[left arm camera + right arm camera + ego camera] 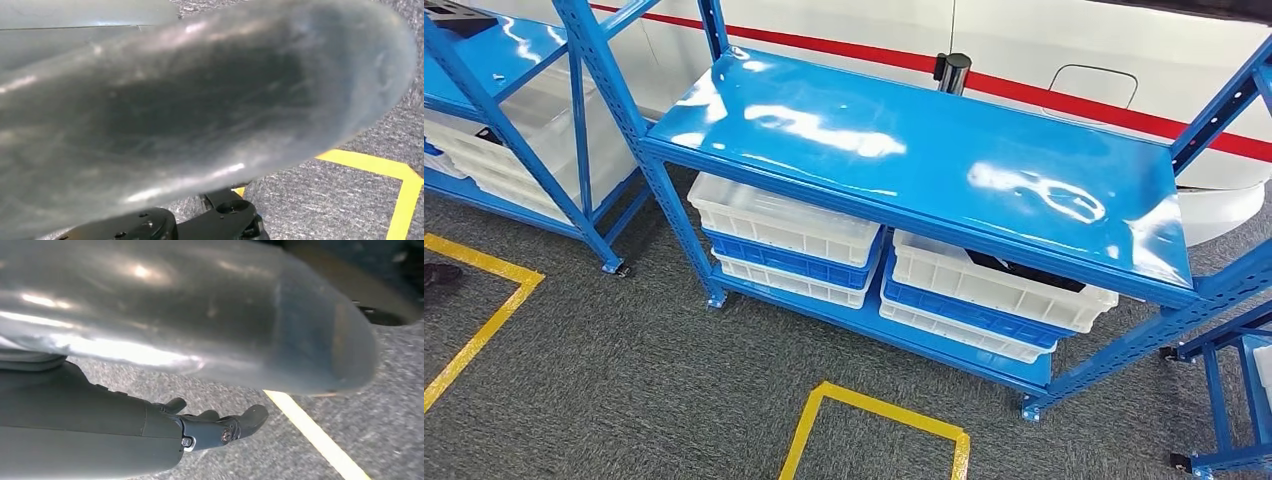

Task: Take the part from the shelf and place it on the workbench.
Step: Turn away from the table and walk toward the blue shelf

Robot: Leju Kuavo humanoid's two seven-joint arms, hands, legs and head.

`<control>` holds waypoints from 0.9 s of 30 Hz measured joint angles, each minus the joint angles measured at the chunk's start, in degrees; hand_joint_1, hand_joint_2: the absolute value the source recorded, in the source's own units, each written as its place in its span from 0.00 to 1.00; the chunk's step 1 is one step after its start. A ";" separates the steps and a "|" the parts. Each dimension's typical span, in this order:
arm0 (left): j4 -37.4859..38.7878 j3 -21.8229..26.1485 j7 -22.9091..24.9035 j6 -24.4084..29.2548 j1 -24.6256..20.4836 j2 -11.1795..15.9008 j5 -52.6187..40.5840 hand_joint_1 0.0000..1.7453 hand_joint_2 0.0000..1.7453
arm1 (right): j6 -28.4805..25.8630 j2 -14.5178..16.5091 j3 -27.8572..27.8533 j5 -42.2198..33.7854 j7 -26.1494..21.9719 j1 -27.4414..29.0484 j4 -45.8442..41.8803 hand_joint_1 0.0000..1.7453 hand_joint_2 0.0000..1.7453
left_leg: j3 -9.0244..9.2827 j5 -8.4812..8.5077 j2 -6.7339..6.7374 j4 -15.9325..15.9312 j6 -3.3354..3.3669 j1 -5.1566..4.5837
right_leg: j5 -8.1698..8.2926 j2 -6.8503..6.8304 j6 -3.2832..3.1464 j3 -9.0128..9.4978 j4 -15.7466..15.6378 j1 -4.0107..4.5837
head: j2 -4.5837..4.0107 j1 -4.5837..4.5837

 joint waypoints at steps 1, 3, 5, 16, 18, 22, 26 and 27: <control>0.00 0.00 -0.03 0.00 0.00 -0.05 -0.02 0.00 0.00 | 0.00 -0.04 0.00 0.03 0.03 0.01 0.00 0.00 0.00 | 0.13 -0.10 0.31 0.02 -0.16 0.03 | 1.84 -0.67 0.43 1.60 -3.85 0.01 | -0.01 0.01; 0.00 0.00 -0.14 0.00 0.03 -0.15 -0.05 0.00 0.00 | 0.00 -0.07 0.00 0.09 0.05 -0.22 0.00 0.00 0.00 | 0.49 -0.47 1.03 0.11 -0.82 -0.20 | 5.02 -2.78 0.45 4.87 -11.19 0.19 | -0.01 0.02; 0.00 0.00 -0.27 0.00 0.06 -0.16 -0.07 0.00 0.00 | 0.00 -0.08 -0.01 0.18 0.05 -0.46 0.00 0.00 0.00 | 0.96 -0.83 1.90 0.11 -1.69 -0.38 | 6.25 -3.42 -0.57 5.72 -13.53 0.56 | -0.02 -0.07; 0.00 0.00 -0.10 0.26 0.11 -0.19 -0.51 0.00 0.00 | 0.03 -0.02 -0.02 0.61 0.20 -0.22 0.00 0.00 0.00 | -4.43 -5.14 -1.34 11.93 -3.85 0.83 | 6.92 3.35 -3.02 6.80 -13.85 -0.01 | 0.00 -0.45; 0.02 0.00 -0.09 0.38 0.17 -0.16 -0.52 0.00 0.00 | 0.06 0.04 -0.02 0.61 0.23 -0.25 0.00 0.00 0.00 | -1.12 -1.50 -3.65 4.32 -3.93 1.35 | 6.68 4.84 -2.65 6.90 -13.71 0.01 | -0.01 -0.46; 0.04 -0.02 -0.01 0.44 -0.04 -0.16 -0.58 0.00 0.00 | 0.07 0.03 -0.02 0.61 0.31 -0.12 0.01 0.00 0.00 | 0.28 -0.69 -4.48 0.74 -2.88 1.09 | 6.84 6.68 -1.11 6.04 -14.15 -0.10 | -0.01 -0.50; 0.01 0.00 0.07 0.76 -0.02 -0.20 -0.51 0.00 0.00 | 0.04 0.01 -0.02 0.82 0.21 -0.18 0.00 0.00 0.00 | 0.30 -0.35 -2.51 0.21 -1.08 0.83 | 2.95 1.72 -1.49 1.79 -6.40 0.32 | -0.02 -0.37; 0.01 0.00 0.30 0.89 0.02 -0.19 -0.43 0.00 0.00 | 0.01 0.02 -0.02 0.99 0.12 -0.29 0.00 0.00 0.00 | 0.24 -0.38 -1.99 0.22 -0.88 0.65 | 1.23 0.96 -1.80 -0.30 -2.25 0.40 | -0.01 -0.35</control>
